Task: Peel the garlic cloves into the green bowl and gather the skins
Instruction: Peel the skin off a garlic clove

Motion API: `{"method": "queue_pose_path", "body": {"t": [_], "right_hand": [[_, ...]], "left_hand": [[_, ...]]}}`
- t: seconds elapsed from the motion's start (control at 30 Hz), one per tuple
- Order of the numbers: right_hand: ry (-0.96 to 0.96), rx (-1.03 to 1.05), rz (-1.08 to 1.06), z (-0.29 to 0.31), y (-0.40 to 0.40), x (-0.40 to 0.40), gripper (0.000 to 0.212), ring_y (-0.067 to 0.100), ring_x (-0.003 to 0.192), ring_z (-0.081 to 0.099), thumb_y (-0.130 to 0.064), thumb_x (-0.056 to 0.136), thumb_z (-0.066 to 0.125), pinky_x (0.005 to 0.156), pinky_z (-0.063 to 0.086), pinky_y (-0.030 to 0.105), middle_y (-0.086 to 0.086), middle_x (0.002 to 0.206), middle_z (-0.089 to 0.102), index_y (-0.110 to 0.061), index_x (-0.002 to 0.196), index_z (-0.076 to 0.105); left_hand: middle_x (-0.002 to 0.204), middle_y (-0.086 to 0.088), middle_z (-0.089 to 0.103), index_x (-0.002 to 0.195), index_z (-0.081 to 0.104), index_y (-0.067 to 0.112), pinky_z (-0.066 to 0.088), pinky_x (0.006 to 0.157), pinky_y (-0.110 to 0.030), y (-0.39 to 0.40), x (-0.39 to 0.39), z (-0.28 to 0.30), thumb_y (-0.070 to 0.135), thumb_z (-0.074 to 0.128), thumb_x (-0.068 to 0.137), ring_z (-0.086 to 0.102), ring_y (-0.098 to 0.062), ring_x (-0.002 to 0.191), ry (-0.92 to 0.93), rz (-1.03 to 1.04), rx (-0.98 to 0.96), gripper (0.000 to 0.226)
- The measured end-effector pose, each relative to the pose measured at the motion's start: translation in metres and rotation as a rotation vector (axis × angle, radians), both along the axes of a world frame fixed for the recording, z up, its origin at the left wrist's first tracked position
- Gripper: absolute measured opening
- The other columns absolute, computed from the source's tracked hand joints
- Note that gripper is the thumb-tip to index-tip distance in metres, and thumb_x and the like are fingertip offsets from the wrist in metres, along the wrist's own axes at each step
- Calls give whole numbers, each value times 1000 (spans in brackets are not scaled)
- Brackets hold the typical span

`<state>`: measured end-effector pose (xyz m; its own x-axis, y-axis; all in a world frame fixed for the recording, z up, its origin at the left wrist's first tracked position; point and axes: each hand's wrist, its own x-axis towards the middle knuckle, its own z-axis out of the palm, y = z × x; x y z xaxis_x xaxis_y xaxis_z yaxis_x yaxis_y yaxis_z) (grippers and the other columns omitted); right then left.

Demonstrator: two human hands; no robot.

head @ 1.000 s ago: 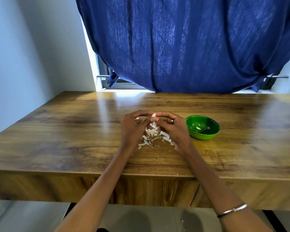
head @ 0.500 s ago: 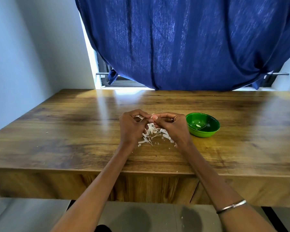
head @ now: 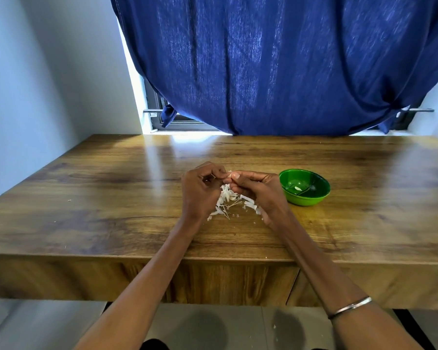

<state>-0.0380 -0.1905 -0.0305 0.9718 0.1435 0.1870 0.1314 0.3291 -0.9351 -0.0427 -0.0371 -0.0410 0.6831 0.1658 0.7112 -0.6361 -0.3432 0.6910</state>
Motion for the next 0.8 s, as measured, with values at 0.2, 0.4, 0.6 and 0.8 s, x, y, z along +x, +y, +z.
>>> {"method": "queue_pose_path", "body": {"t": [0.2, 0.4, 0.6, 0.8], "right_hand": [[14, 18, 18, 1, 0, -1, 16, 16, 77, 75, -2, 88, 72, 71, 58, 19, 19, 91, 77, 7, 100, 75], [62, 48, 12, 1, 0, -2, 18, 19, 75, 74, -1, 88, 71, 69, 59, 20, 25, 95, 75, 9, 102, 74], [56, 95, -11, 1, 2, 0, 9, 16, 73, 75, -3, 89, 71, 71, 59, 19, 16, 85, 77, 2, 95, 75], [8, 30, -48, -1, 4, 3, 24, 20, 77, 75, -2, 88, 73, 72, 60, 23, 24, 95, 75, 12, 106, 69]], "left_hand": [[80, 7, 69, 76, 63, 27, 57, 65, -29, 0, 1, 0, -16, 61, 72, 68, -10, 76, -130, 19, 43, 43], [84, -1, 68, 71, 66, 1, 52, 66, -20, 1, 5, -4, -28, 60, 70, 65, -8, 77, -259, 54, 175, 29], [76, 10, 73, 83, 73, 12, 53, 54, -24, -6, 2, 1, -11, 71, 85, 67, -9, 63, 77, -37, -89, 23], [83, -6, 73, 91, 72, 3, 55, 51, -28, -4, 5, 1, -2, 74, 90, 68, -14, 59, 224, -102, -168, 5]]}}
